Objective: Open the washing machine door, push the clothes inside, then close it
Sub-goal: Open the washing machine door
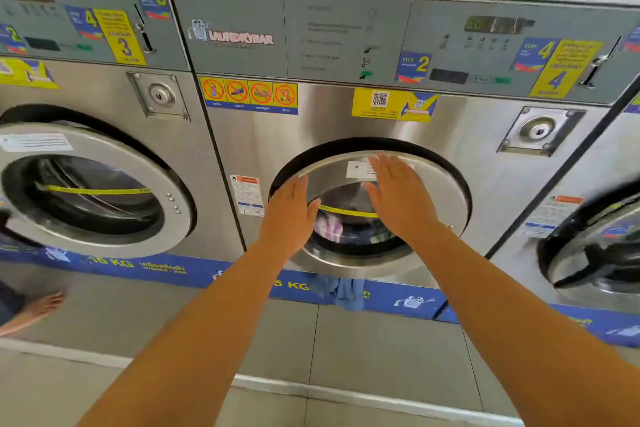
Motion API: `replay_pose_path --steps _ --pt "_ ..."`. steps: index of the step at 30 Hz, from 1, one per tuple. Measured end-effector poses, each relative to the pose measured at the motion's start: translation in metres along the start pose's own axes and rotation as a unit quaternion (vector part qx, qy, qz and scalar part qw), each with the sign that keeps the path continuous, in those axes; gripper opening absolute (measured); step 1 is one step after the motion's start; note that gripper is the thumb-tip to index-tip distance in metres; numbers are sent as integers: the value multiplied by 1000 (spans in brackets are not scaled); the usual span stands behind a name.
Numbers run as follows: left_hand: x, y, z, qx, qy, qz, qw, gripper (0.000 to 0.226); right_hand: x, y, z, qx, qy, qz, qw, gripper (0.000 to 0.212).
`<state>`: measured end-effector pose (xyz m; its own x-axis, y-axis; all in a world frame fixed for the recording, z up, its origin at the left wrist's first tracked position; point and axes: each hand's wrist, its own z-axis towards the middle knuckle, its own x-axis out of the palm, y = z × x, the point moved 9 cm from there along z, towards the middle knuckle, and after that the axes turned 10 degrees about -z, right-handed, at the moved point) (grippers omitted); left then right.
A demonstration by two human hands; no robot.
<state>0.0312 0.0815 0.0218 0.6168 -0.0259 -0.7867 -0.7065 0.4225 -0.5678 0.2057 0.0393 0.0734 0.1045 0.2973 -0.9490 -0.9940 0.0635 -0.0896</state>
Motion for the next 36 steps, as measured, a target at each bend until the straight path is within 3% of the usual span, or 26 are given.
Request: replay_pose_path --steps 10,20,25,36 --pt "35 37 55 38 7 -6 999 65 45 21 54 -4 -13 -87 996 56" --pt "44 45 52 53 -18 -58 997 63 41 22 46 42 -110 -17 993 47" --pt "44 53 44 22 20 -109 994 60 38 22 25 35 -114 4 993 45" --pt "42 3 -49 38 62 -175 982 56 12 15 -47 46 -149 65 986 41"
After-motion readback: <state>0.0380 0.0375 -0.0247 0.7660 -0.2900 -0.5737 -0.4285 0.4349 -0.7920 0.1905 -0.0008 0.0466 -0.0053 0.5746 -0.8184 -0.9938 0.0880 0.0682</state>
